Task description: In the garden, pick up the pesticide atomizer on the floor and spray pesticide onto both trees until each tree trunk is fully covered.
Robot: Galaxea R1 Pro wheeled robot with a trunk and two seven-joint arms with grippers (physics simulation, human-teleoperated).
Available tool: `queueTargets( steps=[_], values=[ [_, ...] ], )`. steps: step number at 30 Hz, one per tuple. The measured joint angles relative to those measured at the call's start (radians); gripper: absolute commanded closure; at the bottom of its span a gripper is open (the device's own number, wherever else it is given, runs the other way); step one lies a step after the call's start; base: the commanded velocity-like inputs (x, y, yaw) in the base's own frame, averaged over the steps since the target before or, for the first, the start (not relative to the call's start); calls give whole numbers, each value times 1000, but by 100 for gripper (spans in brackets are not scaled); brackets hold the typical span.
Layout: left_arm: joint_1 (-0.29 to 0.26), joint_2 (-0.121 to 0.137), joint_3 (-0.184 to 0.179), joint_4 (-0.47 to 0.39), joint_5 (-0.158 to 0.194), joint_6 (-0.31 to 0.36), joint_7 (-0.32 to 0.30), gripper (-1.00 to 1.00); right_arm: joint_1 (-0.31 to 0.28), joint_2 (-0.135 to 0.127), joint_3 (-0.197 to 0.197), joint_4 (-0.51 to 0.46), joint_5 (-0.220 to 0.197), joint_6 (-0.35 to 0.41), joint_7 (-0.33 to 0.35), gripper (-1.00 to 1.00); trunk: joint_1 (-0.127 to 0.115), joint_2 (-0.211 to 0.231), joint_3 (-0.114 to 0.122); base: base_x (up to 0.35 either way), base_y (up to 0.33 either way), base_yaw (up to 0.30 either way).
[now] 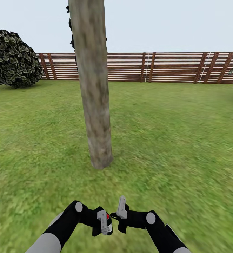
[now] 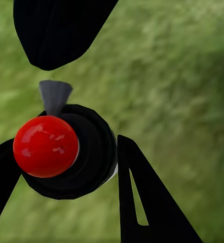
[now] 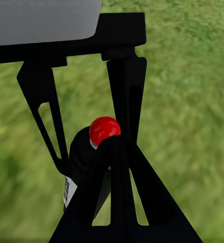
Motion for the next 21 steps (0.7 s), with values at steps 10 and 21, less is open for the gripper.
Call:
queueTargets(
  steps=[10,21],
  values=[
    [0,0,-1,1,70,-7,-1,100,0,0,-1,0,1,0,0,100,0,0,0,0,0,0],
    [0,0,-2,1,84,-6,-20,100,0,0,-1,1,1,0,0,100,0,0,0,0,0,0]
  ],
)
